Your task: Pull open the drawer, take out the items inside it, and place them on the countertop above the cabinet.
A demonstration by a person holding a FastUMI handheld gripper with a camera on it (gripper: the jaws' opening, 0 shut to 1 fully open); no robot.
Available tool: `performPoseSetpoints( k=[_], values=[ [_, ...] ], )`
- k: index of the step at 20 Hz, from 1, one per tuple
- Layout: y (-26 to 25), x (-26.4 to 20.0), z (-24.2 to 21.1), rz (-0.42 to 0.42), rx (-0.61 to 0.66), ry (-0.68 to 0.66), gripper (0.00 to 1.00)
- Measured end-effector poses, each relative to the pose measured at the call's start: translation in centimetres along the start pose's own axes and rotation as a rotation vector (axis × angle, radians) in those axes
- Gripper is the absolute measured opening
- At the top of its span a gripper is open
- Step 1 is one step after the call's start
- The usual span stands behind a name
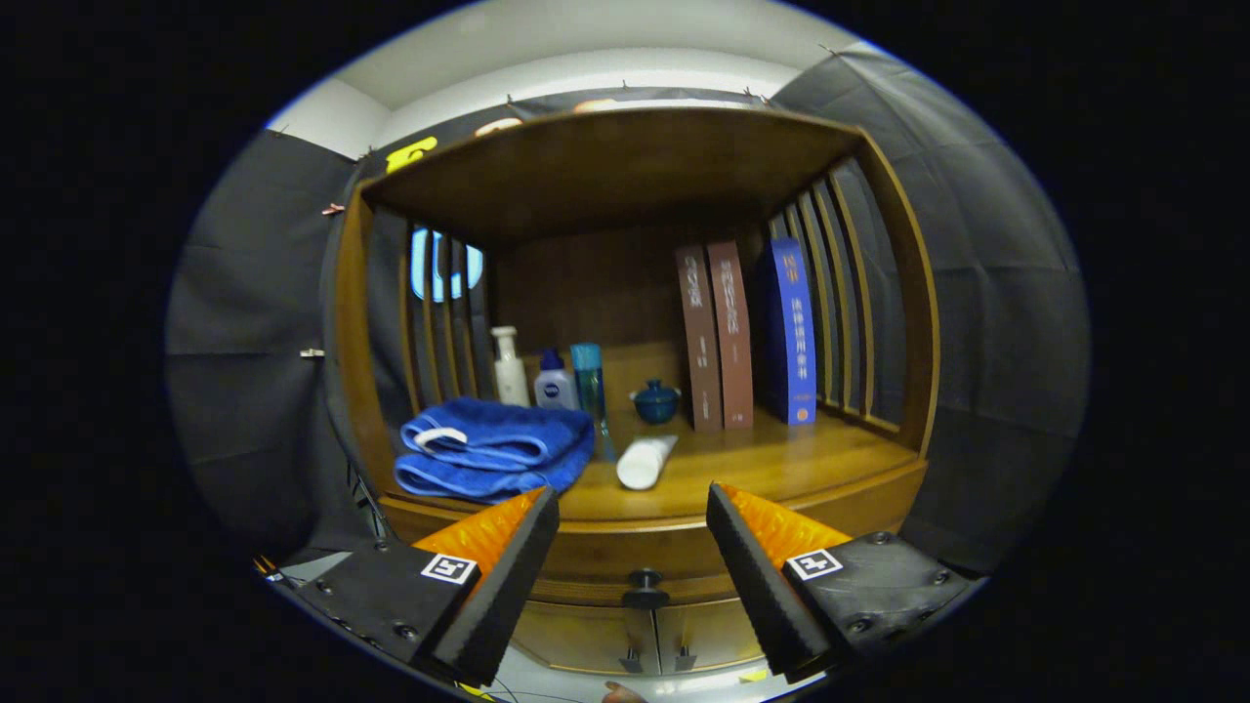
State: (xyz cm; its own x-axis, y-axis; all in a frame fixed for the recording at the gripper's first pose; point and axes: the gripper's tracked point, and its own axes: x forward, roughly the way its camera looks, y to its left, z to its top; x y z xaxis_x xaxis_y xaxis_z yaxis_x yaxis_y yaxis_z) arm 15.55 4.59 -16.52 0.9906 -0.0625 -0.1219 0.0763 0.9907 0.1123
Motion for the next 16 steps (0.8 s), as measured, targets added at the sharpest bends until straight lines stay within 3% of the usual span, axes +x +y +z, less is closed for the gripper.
performPoseSetpoints(
  k=[7, 9, 16],
  values=[
    [2.5, -6.2, 10.2, 0.026, -0.093, -0.096, 0.99],
    [2.4, -8.0, 11.7, 0.006, -0.098, -0.098, 0.99],
    [3.5, -11.7, 13.2, 0.052, -0.059, -0.082, 0.99]
  ],
)
